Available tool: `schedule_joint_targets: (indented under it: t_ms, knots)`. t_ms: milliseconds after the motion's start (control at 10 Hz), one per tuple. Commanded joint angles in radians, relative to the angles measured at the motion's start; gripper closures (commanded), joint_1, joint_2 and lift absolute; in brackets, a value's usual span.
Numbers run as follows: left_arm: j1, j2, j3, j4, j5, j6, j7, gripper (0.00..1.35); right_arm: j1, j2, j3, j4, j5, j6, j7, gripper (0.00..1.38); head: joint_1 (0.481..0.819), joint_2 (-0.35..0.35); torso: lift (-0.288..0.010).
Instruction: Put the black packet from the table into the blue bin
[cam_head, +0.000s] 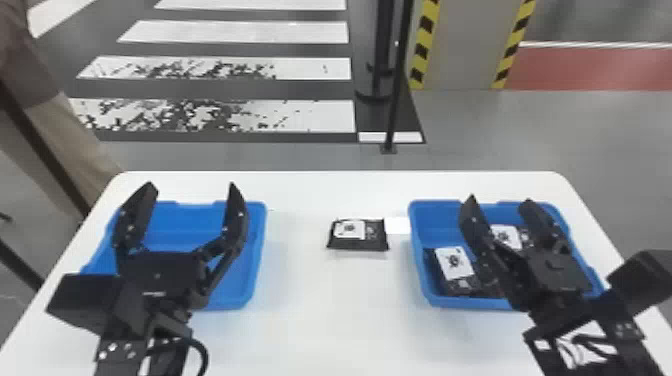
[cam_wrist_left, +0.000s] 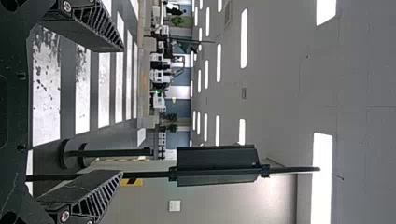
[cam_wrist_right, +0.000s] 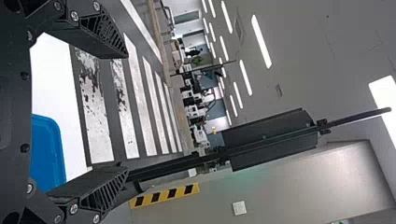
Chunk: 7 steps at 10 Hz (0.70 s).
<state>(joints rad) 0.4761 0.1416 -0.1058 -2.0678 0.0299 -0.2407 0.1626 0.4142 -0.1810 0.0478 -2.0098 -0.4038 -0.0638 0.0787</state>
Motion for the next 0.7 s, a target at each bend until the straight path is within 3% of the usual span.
schedule_joint_targets:
  t_ms: [0, 600]
  knots:
    - [0.002, 0.0, 0.0, 0.0, 0.0, -0.002, 0.0, 0.09, 0.001, 0.0, 0.0, -0.004, -0.001, 0.01, 0.0, 0.17, 0.695, 0.006, -0.11]
    - [0.002, 0.0, 0.002, 0.0, 0.0, -0.002, 0.0, 0.09, -0.004, 0.0, 0.0, -0.014, 0.001, 0.049, 0.001, 0.17, 0.695, 0.01, -0.11]
